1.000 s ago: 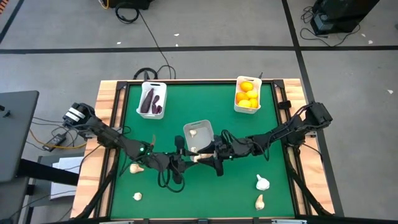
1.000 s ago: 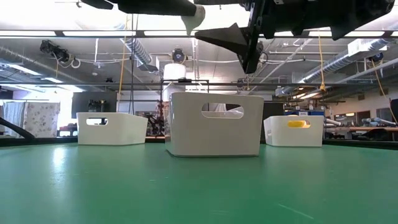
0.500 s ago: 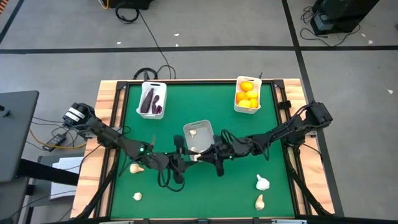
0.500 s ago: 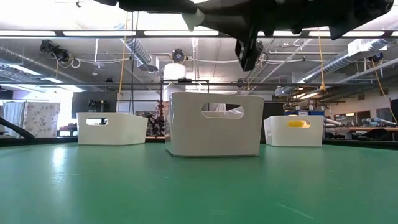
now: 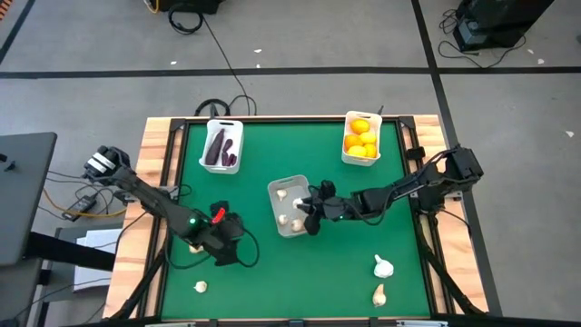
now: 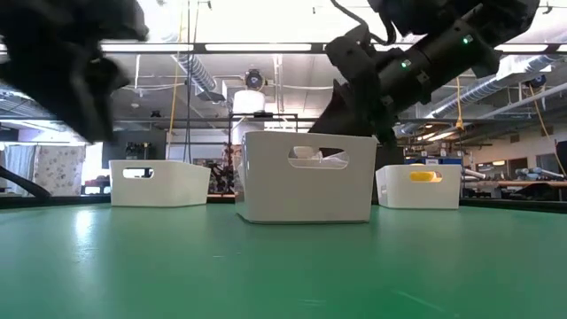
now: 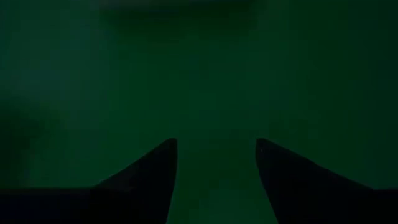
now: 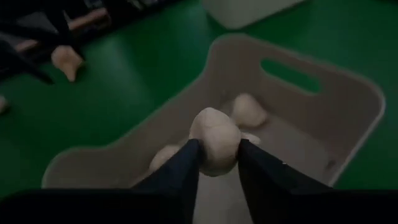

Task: Sort produce into baskets
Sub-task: Put the garlic into the gray bin

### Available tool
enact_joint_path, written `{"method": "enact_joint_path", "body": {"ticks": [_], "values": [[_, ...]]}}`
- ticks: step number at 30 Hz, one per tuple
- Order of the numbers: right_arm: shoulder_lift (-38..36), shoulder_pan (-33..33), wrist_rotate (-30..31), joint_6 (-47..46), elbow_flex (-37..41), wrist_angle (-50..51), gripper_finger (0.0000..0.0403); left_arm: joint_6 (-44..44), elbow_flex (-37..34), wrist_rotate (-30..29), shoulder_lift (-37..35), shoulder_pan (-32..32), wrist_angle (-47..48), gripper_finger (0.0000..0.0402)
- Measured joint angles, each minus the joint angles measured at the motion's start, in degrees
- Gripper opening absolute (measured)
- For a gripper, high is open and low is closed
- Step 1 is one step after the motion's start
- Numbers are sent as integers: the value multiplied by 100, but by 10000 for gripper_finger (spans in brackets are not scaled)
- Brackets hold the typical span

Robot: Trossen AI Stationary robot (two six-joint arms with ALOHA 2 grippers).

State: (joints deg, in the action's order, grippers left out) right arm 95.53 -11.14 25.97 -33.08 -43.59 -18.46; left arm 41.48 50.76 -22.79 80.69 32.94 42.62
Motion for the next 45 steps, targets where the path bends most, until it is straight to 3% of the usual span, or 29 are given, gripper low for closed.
{"method": "enact_joint_path", "body": {"ticks": [7, 10, 15, 21, 31, 39, 41, 45], "values": [[0, -2, 119, 227, 0, -390, 199, 1135, 0, 2080, -31, 226, 662, 225], [0, -2, 112, 384, 0, -383, 229, 1156, 2, 2402, -31, 377, 702, 225], [0, -47, -8, 533, 0, -385, 260, 1353, 2, 2463, -31, 673, 1041, 225], [0, -74, -14, 585, 0, -394, 269, 1760, -2, 2434, 1, 920, 1830, 225], [0, -74, -166, 572, 0, -395, 268, 1575, -536, 2416, 32, 1183, 1652, 223], [0, -74, -206, 561, 0, -412, 268, 1597, -813, 2410, 13, 1184, 1549, 148], [0, -78, -236, 476, 0, -432, 268, 1616, -749, 2204, 14, 1177, 1597, 126], [0, -78, -693, 421, -1, -763, 268, 1578, -426, 1090, 30, 1168, 1482, 114]]}}
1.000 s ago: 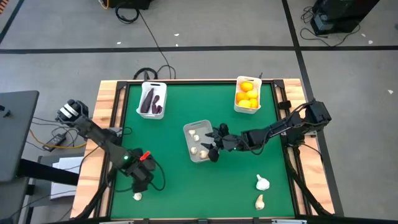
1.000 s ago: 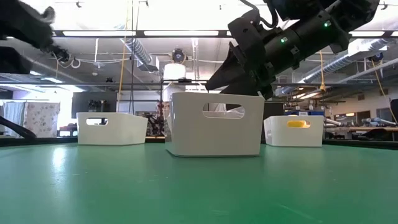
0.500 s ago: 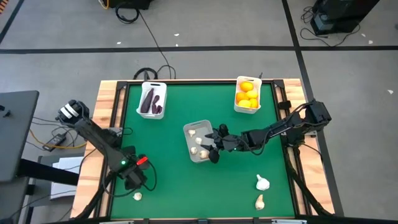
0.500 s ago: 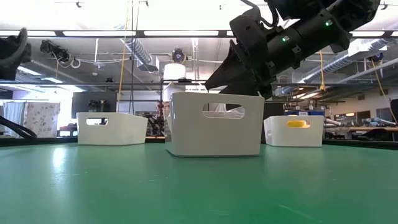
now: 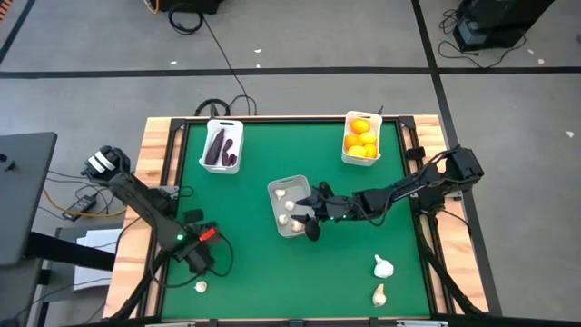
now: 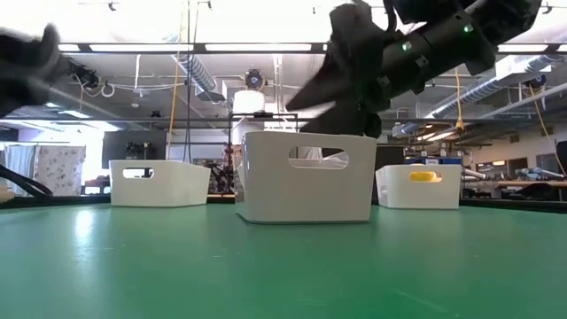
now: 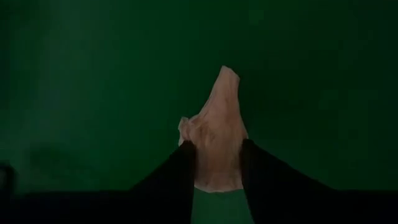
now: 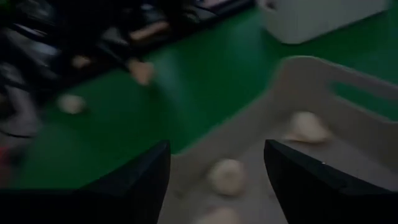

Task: Sort produce into baskets
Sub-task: Put the garlic into the gray bin

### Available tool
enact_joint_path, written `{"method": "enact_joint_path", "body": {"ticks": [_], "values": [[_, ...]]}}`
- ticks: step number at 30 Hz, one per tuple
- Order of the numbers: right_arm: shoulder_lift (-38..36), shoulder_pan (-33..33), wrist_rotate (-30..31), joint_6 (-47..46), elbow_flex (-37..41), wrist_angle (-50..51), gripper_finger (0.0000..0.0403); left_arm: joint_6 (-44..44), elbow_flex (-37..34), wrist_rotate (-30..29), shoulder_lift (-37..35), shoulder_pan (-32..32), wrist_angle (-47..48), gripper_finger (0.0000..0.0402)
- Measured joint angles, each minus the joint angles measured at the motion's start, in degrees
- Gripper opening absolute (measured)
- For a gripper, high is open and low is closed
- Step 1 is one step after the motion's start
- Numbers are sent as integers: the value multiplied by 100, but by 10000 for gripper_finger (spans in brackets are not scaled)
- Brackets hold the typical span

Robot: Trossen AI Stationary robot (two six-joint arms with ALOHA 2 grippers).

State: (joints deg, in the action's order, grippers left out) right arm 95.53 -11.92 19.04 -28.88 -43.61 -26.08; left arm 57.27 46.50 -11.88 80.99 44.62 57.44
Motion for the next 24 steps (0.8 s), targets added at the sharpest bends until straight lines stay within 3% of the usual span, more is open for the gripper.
{"method": "enact_joint_path", "body": {"ticks": [7, 10, 13, 16, 24], "values": [[0, -43, -565, -395, -1, -680, 268, -801, 467, -2456, 0, -108, -537, 135], [0, -76, -565, -394, -1, -852, 268, -1583, 541, -3019, 0, -337, -1426, 136], [0, -117, -566, -323, -1, -945, 268, -2292, 544, -3220, -2, -652, -2367, 136], [-2, -190, -566, -36, -5, -1049, 268, -2420, 544, -3372, -2, -1033, -3133, 137], [-2, -337, -418, 659, -5, -1444, 268, -2904, 544, -3348, 4, -1826, -4188, 137]]}}
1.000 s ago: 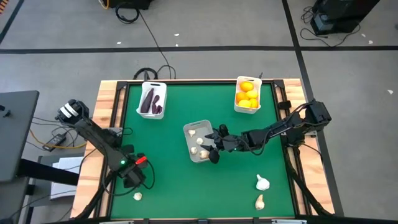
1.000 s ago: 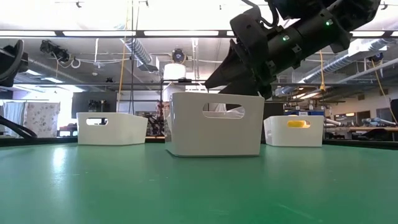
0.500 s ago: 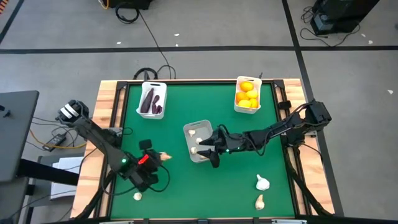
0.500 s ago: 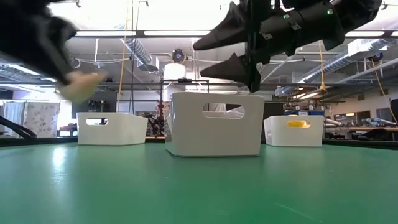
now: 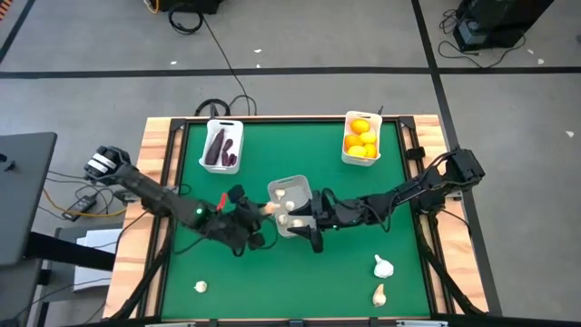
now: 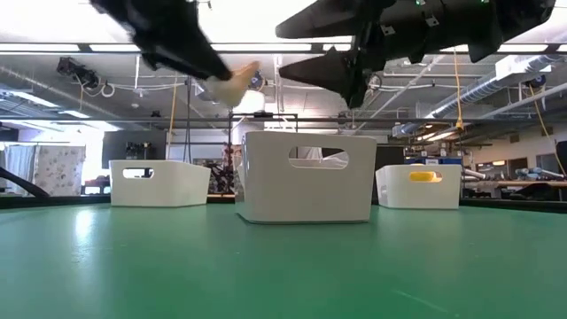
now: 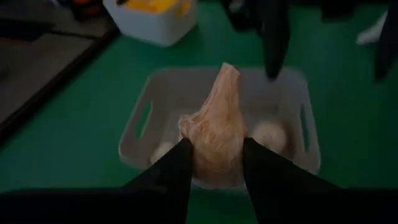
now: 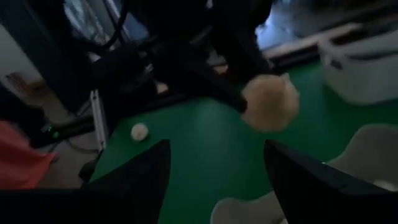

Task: Sort produce into baskets
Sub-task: Put the garlic into the gray bin

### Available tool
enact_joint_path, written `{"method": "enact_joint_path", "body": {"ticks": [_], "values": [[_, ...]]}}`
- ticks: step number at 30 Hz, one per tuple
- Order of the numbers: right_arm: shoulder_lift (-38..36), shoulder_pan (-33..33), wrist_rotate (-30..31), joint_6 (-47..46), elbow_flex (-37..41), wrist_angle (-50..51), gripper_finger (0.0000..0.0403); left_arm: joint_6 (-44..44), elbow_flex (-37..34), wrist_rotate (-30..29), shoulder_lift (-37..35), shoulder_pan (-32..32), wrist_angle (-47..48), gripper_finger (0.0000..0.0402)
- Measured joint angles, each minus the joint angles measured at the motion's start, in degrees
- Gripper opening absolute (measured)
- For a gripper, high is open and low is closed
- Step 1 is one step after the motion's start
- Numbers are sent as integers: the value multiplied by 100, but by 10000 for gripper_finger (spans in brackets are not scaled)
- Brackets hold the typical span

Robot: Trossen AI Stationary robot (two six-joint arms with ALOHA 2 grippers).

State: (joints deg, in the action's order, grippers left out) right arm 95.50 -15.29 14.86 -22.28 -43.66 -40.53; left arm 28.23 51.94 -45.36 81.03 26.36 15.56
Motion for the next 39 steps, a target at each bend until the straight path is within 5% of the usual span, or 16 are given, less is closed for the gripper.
{"method": "enact_joint_path", "body": {"ticks": [9, 20, 29, 36, 39], "values": [[-2, -4, 539, 348, 6, -477, 241, -1284, -7, 455, 119, -300, -1668, 137], [-2, -35, 1001, 465, 15, -534, 88, -1298, -9, 689, 202, -305, -1666, 137], [-8, -33, 923, 538, -11, -682, 68, -1331, -9, 913, 230, -303, -1691, 137], [-7, -33, 922, 691, -11, -581, 9, -1324, -9, 980, 230, -303, -1675, 137], [-7, -48, 1330, 690, -9, -485, 14, -1225, -39, 936, 230, -347, -1644, 137]]}}
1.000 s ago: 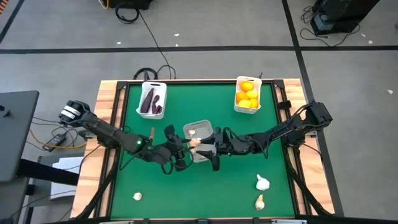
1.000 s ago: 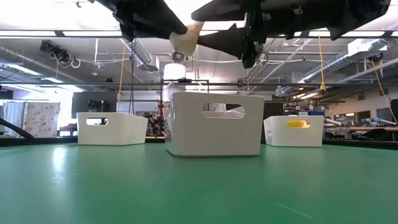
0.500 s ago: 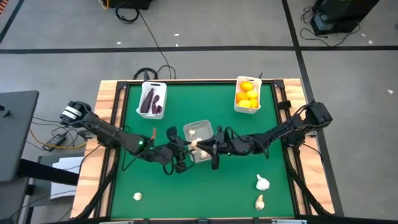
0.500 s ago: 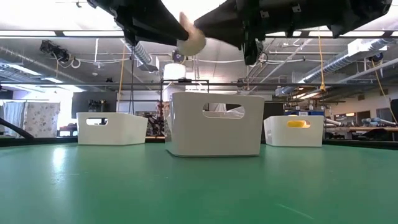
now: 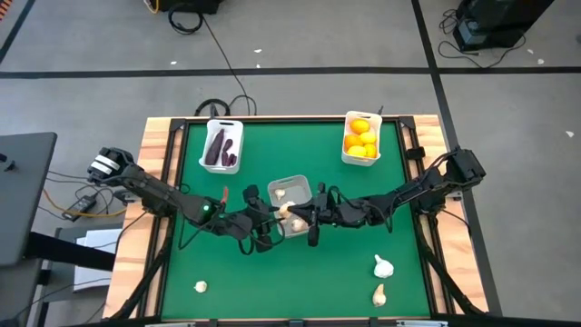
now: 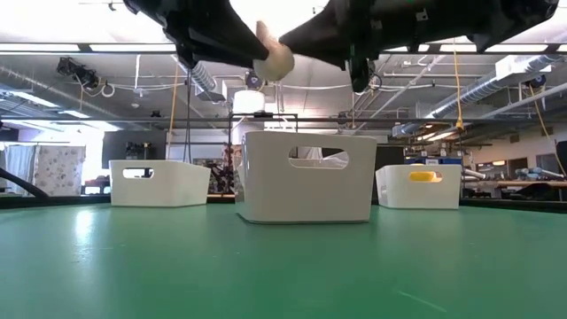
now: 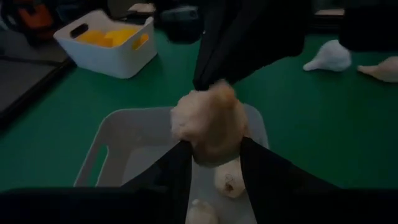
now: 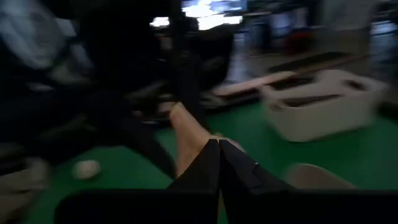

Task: Sort produce into baskets
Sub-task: Put the garlic into the gray bin

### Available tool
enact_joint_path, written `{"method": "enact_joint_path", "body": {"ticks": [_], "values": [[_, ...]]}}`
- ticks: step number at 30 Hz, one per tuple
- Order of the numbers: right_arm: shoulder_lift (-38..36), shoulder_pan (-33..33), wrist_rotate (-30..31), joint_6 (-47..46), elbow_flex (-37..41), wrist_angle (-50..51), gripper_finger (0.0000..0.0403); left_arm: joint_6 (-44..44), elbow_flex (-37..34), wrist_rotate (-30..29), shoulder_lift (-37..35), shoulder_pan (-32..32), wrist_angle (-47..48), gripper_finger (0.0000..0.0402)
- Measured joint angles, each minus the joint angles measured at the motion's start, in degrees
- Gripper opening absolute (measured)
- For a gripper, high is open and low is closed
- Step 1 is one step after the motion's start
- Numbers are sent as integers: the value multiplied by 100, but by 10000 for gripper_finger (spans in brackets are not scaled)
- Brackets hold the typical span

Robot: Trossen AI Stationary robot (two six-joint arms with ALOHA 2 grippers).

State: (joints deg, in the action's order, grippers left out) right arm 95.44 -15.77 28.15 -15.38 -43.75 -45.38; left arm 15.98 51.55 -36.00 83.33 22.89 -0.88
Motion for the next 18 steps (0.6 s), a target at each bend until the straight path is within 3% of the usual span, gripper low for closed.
{"method": "enact_joint_path", "body": {"ticks": [3, 8, 18], "values": [[13, -23, 652, 48, 13, 111, 14, 466, -18, 172, -2, -218, 361, 137], [13, -29, 763, 48, 15, 136, 19, 634, -46, 483, 260, -464, 365, 148], [13, -33, 819, 58, 14, 277, 31, 642, 45, 824, 240, -522, 563, 276]]}}
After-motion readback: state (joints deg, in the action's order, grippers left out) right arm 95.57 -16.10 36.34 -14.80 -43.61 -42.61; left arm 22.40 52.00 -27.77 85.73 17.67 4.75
